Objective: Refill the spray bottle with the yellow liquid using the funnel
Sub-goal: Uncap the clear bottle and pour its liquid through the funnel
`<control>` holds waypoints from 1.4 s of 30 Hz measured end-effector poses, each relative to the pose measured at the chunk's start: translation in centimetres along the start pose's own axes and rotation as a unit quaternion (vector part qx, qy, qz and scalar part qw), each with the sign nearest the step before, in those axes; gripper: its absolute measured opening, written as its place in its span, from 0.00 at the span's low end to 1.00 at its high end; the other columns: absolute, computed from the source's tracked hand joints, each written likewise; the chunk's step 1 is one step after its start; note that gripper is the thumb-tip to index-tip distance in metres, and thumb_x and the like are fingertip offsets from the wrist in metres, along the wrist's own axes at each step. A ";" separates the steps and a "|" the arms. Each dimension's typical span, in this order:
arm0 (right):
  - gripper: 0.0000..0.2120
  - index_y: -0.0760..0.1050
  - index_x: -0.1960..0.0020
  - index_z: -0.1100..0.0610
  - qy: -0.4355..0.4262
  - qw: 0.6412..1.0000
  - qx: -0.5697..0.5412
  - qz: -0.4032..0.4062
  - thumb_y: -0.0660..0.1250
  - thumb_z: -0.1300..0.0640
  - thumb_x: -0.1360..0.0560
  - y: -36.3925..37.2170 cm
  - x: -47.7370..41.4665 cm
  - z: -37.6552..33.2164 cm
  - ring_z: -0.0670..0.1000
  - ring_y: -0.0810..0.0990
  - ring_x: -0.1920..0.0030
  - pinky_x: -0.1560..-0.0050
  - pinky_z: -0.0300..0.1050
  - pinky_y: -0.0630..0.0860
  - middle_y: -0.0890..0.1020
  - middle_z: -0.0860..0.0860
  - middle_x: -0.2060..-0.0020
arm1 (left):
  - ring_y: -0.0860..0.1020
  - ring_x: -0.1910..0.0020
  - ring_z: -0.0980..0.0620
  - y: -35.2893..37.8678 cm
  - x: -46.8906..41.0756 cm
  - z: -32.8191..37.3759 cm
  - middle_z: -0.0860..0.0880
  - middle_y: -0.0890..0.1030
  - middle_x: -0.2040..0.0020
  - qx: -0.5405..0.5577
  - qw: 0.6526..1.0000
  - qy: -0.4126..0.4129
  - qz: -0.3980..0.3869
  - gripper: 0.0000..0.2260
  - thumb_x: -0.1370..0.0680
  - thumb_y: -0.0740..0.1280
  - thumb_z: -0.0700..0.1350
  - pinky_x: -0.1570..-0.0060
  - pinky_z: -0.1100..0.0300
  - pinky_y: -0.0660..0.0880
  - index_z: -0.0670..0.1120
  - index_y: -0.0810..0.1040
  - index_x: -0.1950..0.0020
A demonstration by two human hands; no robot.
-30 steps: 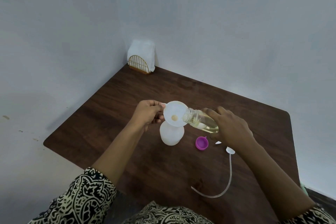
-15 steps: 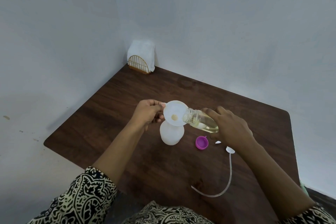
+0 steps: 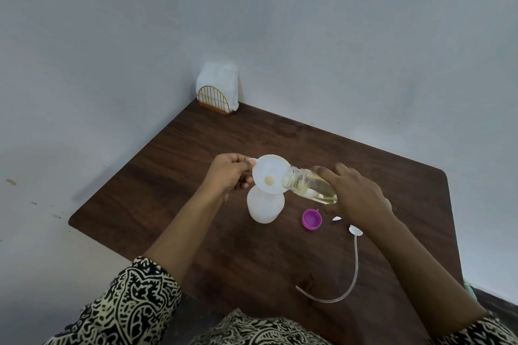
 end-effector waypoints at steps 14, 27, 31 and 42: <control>0.36 0.57 0.27 0.43 -0.003 1.000 0.007 -0.002 0.71 0.48 0.29 -0.2 0.0 -0.1 0.50 0.73 0.44 0.61 0.40 0.66 0.71 0.48 0.42 | 0.74 0.75 0.56 0.0 0.1 0.0 0.45 0.80 0.67 -0.006 1.000 -0.002 -0.001 0.04 0.22 0.67 0.40 0.75 0.64 0.73 0.40 0.81 0.51; 0.36 0.57 0.27 0.42 -0.006 1.000 0.005 0.003 0.71 0.49 0.29 -0.3 -0.1 -0.2 0.50 0.73 0.44 0.60 0.40 0.66 0.71 0.49 0.42 | 0.74 0.75 0.55 0.0 -0.1 -0.1 0.45 0.81 0.68 -0.006 1.000 0.006 0.000 0.04 0.22 0.67 0.40 0.75 0.64 0.73 0.41 0.81 0.53; 0.37 0.56 0.27 0.42 -0.006 1.000 0.006 0.003 0.71 0.48 0.29 -0.2 -0.1 -0.1 0.50 0.73 0.44 0.58 0.40 0.67 0.71 0.49 0.42 | 0.74 0.74 0.55 0.0 -0.1 -0.1 0.45 0.81 0.67 -0.010 1.000 0.004 0.000 0.04 0.22 0.67 0.40 0.75 0.63 0.73 0.41 0.81 0.52; 0.36 0.56 0.27 0.42 -0.008 1.000 0.009 0.006 0.71 0.47 0.29 -0.3 -0.2 -0.2 0.50 0.73 0.43 0.58 0.40 0.65 0.71 0.49 0.41 | 0.75 0.73 0.55 -0.1 0.1 0.0 0.45 0.82 0.65 -0.019 1.000 0.002 0.004 0.03 0.22 0.68 0.40 0.73 0.64 0.73 0.42 0.81 0.51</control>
Point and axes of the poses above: each hand's wrist, its own x-axis away from the middle knuckle, its own y-axis out of the palm, z = x × y, the point moved 10 cm from there along -x, towards the middle knuckle
